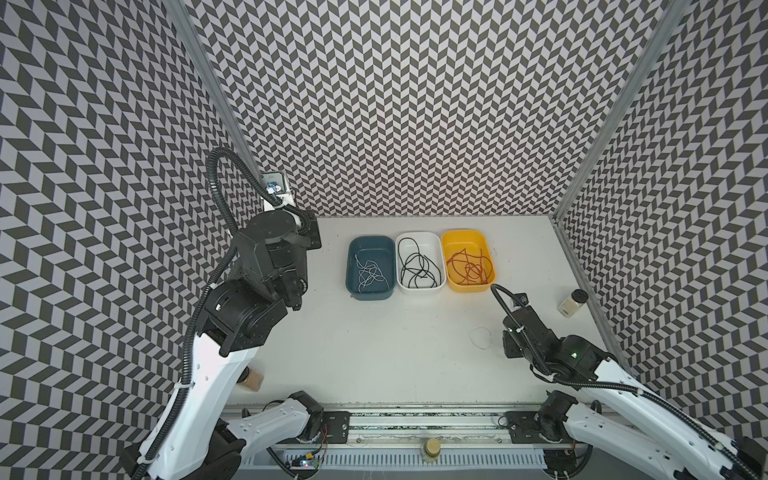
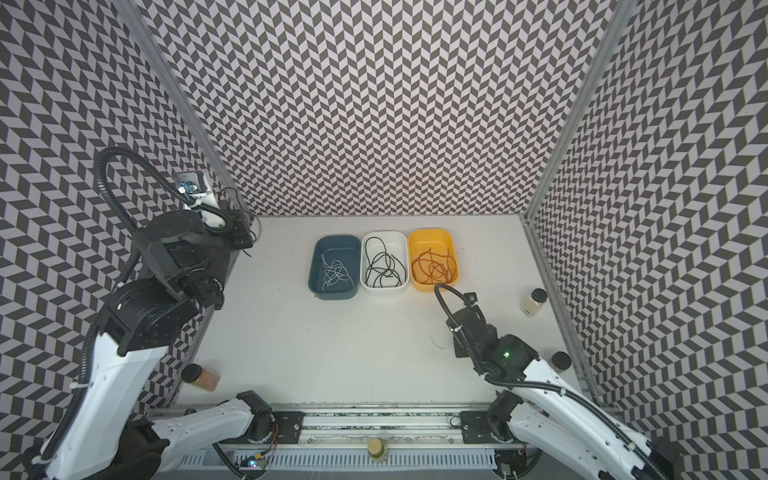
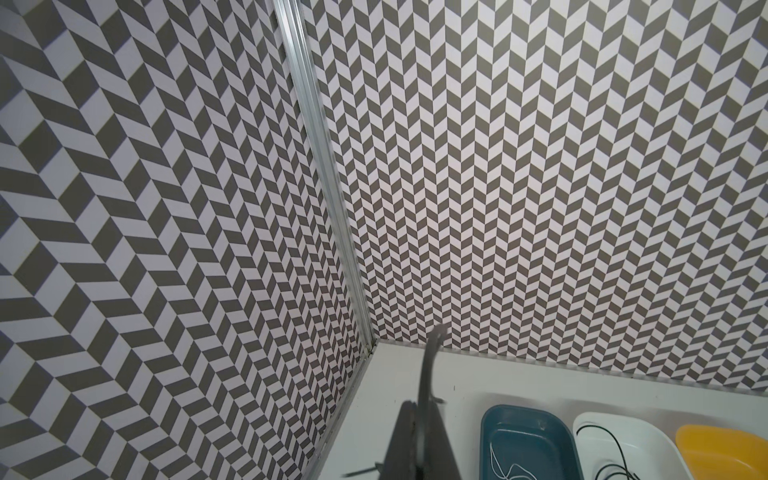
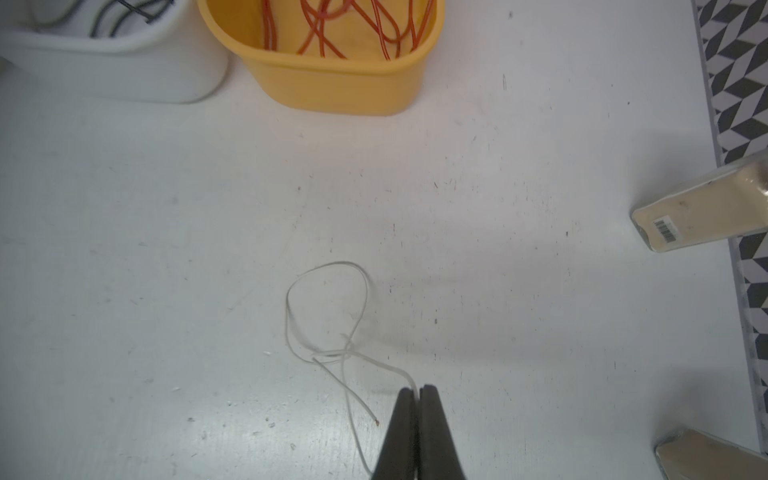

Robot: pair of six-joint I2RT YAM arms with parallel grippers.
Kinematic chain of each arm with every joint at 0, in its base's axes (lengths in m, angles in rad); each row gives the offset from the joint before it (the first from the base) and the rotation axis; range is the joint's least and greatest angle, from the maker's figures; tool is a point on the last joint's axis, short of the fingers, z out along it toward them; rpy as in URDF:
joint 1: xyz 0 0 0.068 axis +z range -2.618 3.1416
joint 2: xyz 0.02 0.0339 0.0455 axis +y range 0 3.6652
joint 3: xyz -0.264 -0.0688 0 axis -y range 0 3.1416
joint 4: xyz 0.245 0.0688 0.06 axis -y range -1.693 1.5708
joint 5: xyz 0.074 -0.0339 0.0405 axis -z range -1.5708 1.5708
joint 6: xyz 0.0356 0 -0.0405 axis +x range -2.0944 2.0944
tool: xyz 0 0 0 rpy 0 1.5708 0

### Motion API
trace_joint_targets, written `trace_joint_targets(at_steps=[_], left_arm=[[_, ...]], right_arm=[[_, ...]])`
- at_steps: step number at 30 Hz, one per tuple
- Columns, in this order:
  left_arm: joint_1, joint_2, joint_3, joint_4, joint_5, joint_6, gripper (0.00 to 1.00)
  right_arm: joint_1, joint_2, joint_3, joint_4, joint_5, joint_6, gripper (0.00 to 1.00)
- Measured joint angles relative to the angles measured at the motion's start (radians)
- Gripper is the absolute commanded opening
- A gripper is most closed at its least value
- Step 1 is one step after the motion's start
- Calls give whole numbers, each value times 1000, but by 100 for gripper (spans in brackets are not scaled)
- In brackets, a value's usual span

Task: Untangle the cables
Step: 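Carry the black wire over the white bin with the left gripper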

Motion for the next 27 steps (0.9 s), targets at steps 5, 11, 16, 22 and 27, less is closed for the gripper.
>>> trace_joint_targets(at_steps=[5, 11, 16, 22, 27], left_arm=[[2, 30, 55, -17, 76, -69, 0], [2, 63, 58, -59, 233, -150, 0], [2, 133, 58, -63, 325, -187, 0], [-7, 205, 58, -61, 407, -216, 0], [-71, 271, 56, -41, 435, -222, 0]], right_arm=[[0, -33, -4, 19, -1, 12, 0], [1, -97, -4, 47, -51, -6, 0], [1, -134, -4, 54, -111, -14, 0], [1, -157, -4, 54, -156, -16, 0], [1, -172, -4, 54, -178, -15, 0]])
